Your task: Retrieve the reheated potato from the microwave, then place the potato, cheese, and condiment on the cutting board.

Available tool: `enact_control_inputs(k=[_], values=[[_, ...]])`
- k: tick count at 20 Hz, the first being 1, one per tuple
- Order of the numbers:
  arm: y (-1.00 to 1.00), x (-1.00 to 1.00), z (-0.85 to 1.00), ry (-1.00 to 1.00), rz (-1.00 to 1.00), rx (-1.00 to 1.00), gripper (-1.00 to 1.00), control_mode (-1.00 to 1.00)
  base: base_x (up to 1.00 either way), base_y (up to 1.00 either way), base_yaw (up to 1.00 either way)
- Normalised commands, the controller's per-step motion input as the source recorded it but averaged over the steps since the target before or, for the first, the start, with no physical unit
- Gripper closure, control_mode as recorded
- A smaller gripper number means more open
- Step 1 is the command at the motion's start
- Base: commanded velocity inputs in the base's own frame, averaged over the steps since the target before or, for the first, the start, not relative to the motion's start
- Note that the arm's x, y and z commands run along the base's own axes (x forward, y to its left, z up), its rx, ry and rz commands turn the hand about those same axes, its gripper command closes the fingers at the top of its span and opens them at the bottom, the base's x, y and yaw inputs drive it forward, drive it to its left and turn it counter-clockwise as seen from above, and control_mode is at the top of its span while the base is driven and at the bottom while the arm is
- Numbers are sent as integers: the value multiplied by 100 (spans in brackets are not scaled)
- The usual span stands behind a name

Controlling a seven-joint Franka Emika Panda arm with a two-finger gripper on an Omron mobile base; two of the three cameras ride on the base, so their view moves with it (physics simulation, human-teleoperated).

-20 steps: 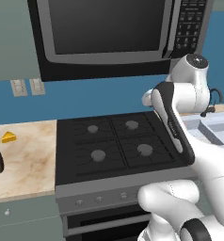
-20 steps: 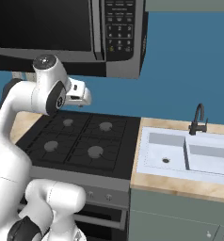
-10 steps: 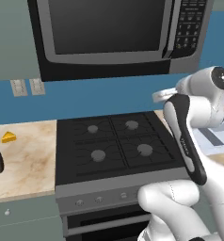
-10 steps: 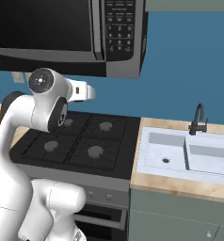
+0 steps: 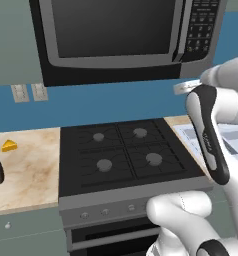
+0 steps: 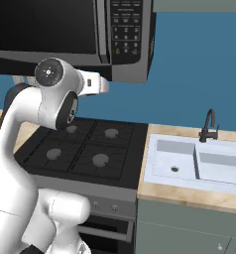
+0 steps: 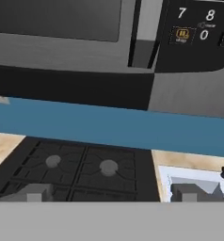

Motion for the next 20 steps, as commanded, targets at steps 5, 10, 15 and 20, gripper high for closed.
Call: enact_control_inputs(k=[5,10,15,20], values=[[-19,2,54,10,0,0,-100,-100,0,0,0],[-9,22,41,8,0,4,-100,-100,0,0,0],[1,25,34,0,0,5,-100,-100,0,0,0],[1,27,26,0,3,9,-100,-100,0,0,0]])
